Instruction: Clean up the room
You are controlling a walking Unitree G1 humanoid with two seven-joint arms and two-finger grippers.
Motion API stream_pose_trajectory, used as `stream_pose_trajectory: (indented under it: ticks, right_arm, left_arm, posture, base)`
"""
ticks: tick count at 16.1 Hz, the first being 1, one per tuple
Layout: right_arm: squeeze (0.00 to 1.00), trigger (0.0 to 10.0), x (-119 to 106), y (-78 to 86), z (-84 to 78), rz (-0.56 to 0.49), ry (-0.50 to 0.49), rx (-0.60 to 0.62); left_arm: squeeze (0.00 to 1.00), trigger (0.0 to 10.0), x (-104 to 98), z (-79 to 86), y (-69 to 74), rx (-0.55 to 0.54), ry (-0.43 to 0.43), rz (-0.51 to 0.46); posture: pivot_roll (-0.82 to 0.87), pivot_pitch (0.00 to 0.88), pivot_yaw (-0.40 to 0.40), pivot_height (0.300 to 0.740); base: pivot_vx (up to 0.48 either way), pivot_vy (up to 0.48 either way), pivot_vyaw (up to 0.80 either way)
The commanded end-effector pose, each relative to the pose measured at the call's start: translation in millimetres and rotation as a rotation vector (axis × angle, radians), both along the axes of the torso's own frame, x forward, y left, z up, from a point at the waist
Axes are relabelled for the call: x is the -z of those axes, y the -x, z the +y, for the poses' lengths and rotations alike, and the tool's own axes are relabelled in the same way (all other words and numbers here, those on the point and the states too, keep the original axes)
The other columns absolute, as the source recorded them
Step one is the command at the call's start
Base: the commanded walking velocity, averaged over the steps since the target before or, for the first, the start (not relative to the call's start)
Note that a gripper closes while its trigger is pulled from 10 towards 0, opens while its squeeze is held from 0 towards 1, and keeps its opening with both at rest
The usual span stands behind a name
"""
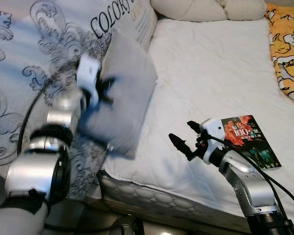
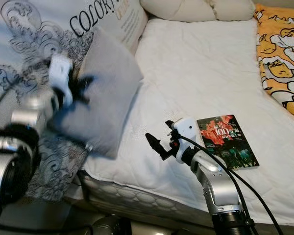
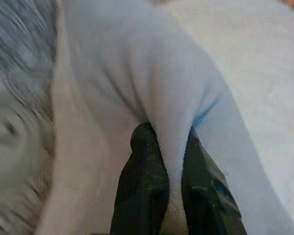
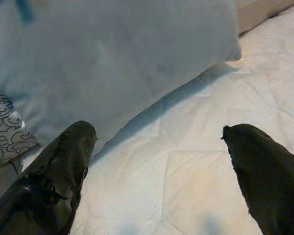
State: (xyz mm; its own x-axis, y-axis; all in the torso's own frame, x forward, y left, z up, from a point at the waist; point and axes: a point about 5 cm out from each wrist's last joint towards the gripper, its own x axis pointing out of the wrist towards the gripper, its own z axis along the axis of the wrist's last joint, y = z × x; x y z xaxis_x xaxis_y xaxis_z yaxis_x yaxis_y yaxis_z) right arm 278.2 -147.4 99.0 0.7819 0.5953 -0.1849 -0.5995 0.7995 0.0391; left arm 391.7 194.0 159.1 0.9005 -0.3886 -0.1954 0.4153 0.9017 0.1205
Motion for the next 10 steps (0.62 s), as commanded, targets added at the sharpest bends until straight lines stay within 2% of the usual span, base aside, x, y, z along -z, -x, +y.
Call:
stream_pose_trajectory:
  ticks: [1,5,8,10]
  right_arm:
    - [0.00,10.0,-9,-2.8,3.8,-0.027,-0.005,-0.018]
    - [0.00,10.0,-10,-4.1,1.9,-0.030,0.003,-0.017]
    - [0.00,10.0,-13,-5.1,-0.4,-0.037,0.006,-0.010]
    - [0.00,10.0,-15,-5.2,-1.8,-0.044,0.005,-0.005]
  left_arm:
    - [0.00,0.0,7,2.3,2.8,0.007,-0.015,0.030]
    - [0.00,0.0,11,0.1,4.1,0.044,-0.051,0.051]
    - [0.00,0.0,-8,-13.4,-0.8,0.144,-0.023,-0.025]
    - [0.00,0.0,-30,-23.7,-6.0,0.202,0.049,-0.096]
  posture:
    - [0.01,0.013,0.107,0.740]
    - [0.00,0.015,0.105,0.740]
    - [0.00,0.012,0.109,0.740]
    - [-0.01,0.009,0.111,0.740]
  base:
    - [0.000,0.000,0.00]
    - [0.000,0.000,0.00]
    - [0.000,0.000,0.00]
    - [0.000,0.000,0.00]
